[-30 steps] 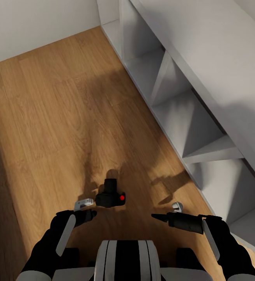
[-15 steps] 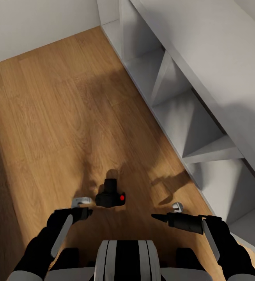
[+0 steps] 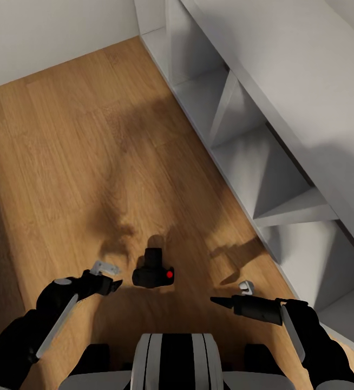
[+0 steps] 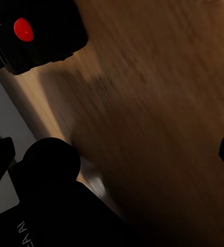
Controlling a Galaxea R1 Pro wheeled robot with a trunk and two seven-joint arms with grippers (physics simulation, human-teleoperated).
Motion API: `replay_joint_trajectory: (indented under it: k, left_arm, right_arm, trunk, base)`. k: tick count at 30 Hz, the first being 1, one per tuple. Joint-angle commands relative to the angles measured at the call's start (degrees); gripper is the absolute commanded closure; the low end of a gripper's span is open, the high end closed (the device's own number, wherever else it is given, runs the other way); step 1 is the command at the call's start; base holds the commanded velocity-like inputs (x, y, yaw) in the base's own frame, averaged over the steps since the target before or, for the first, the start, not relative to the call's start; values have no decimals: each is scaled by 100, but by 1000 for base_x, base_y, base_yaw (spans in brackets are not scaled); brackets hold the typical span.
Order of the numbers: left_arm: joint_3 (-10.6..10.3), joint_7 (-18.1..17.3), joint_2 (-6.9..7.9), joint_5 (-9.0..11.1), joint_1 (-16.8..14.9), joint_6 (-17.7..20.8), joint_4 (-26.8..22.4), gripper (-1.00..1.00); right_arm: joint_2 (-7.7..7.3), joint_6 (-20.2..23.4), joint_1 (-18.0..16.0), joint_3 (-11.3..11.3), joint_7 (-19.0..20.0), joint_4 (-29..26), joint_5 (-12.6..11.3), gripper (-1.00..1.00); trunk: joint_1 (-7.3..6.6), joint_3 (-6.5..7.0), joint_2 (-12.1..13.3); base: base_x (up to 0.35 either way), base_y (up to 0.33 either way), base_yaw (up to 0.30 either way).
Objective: Attach the digital camera to the camera tripod in the bedroom.
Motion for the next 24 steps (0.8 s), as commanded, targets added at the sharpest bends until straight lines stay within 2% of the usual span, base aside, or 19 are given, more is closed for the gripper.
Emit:
replay_joint_trajectory:
  k: [1, 6, 7, 8, 9, 10, 11, 12, 13, 15, 16, 17, 18, 20, 21, 24]
  left_arm:
    - [-9, -169, 29, -120, -8, 28, -50, -100]
    - [-11, -752, 45, -641, -94, 24, -98, -100]
    - [-12, -1171, 34, -995, -202, 19, -110, -100]
    - [-12, -1320, 30, -1110, -241, 16, -112, -100]
    - [-12, -1632, 23, -1324, -313, 11, -116, -100]
    - [-12, -1832, 21, -1428, -342, -5, -117, -100]
    - [-12, -2340, 18, -1653, -398, -73, -120, -100]
    - [-12, -2516, 18, -1712, -410, -115, -120, -100]
    - [-12, -2871, 18, -1817, -427, -229, -121, -100]
    - [-12, -3206, 25, -1914, -443, -366, -118, -100]
    - [-11, -3512, 28, -2016, -458, -501, -115, -100]
    - [-9, -3963, 21, -2257, -468, -700, -103, -100]
    - [-10, -4098, 16, -2402, -474, -753, -95, -100]
    - [-9, -4187, 12, -2543, -476, -792, -86, -100]
    - [-9, -4271, 8, -2713, -477, -828, -78, -100]
    - [-10, -4321, -3, -2832, -476, -853, -73, -100]
  right_arm:
    - [-1, 44, -1, -3, -7, 0, -38, -100]
    - [-1, 39, -1, -4, -12, 0, -38, -100]
    - [-1, 37, -1, -4, -13, 1, -38, -100]
    - [-2, 37, -1, -4, -13, 1, -38, -100]
    - [-5, 35, -1, -7, -14, 0, -38, -100]
    - [-6, 36, -1, -8, -14, 0, -38, -100]
    - [-8, 33, -1, -24, -17, 0, -38, -100]
    - [-8, 32, -1, -37, -20, 0, -38, -100]
    - [-7, 31, -1, -77, -31, 0, -38, -100]
    - [-5, 31, -1, -130, -46, 0, -36, -100]
    - [-3, 30, -1, -183, -56, 0, -33, -100]
    - [-5, 29, -1, -248, -68, 0, -31, -100]
    - [-7, 29, -1, -265, -72, 0, -30, -100]
    - [-4, 28, -1, -275, -77, 0, -30, -100]
    - [-3, 33, -1, -280, -81, 0, -29, -100]
    - [-1, 33, -1, -283, -83, 0, -18, -100]
  trunk:
    - [-1, -3, -1]
    - [-1, -3, -1]
    - [-1, -3, -1]
    - [-1, -3, -1]
    - [-1, -3, -1]
    - [-1, -3, -1]
    - [-1, -3, -1]
    - [-1, -3, -1]
    - [-1, -3, -1]
    - [-1, -3, -1]
    - [-1, -3, -1]
    - [-1, -3, -1]
    - [-1, -3, -1]
    - [-1, -3, -1]
    - [-1, -3, -1]
    - [-1, -3, -1]
  base:
    - [0, 0, 0]
    - [0, 0, 0]
    - [0, 0, 0]
    - [0, 0, 0]
    - [0, 0, 0]
    - [0, 0, 0]
    - [0, 0, 0]
    - [0, 0, 0]
    - [0, 0, 0]
    - [0, 0, 0]
    - [0, 0, 0]
    - [0, 0, 0]
    - [0, 0, 0]
    - [0, 0, 0]
    - [0, 0, 0]
    - [0, 0, 0]
